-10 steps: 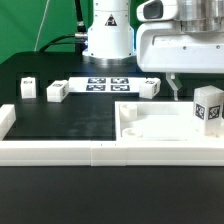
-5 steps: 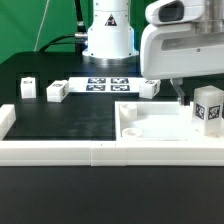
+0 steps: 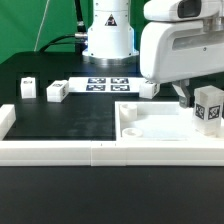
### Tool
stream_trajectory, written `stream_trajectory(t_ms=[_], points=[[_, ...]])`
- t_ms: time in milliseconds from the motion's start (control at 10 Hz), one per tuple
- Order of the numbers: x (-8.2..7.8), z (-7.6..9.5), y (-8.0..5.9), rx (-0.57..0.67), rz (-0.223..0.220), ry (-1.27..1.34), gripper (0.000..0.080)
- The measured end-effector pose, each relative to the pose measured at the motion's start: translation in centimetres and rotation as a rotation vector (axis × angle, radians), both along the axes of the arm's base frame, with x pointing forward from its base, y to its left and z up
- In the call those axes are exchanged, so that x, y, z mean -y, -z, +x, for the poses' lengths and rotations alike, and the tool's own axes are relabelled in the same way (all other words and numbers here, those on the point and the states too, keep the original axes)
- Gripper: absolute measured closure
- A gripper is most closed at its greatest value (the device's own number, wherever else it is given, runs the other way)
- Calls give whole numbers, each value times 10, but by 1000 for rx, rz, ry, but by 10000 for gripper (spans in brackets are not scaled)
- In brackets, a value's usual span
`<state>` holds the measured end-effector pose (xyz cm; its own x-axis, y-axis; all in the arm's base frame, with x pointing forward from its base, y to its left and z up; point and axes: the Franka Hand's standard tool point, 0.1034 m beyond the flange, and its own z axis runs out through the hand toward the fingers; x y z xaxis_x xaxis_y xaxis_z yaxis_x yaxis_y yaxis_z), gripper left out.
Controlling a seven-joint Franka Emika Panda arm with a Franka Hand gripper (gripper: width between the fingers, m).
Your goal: Assemble one leg
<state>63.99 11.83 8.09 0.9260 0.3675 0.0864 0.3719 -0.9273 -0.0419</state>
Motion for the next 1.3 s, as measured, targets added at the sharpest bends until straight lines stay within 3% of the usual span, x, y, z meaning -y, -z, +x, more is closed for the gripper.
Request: stream_trajectory(t_ms=[100, 200, 500, 800, 1300], points=[[0, 0, 0, 0, 0, 0, 422], [0, 0, 0, 0, 0, 0, 508], [0, 0, 0, -3, 2, 25, 508], [0, -4, 2, -4, 39, 497, 508], [3, -2, 2, -14, 82, 977, 508]])
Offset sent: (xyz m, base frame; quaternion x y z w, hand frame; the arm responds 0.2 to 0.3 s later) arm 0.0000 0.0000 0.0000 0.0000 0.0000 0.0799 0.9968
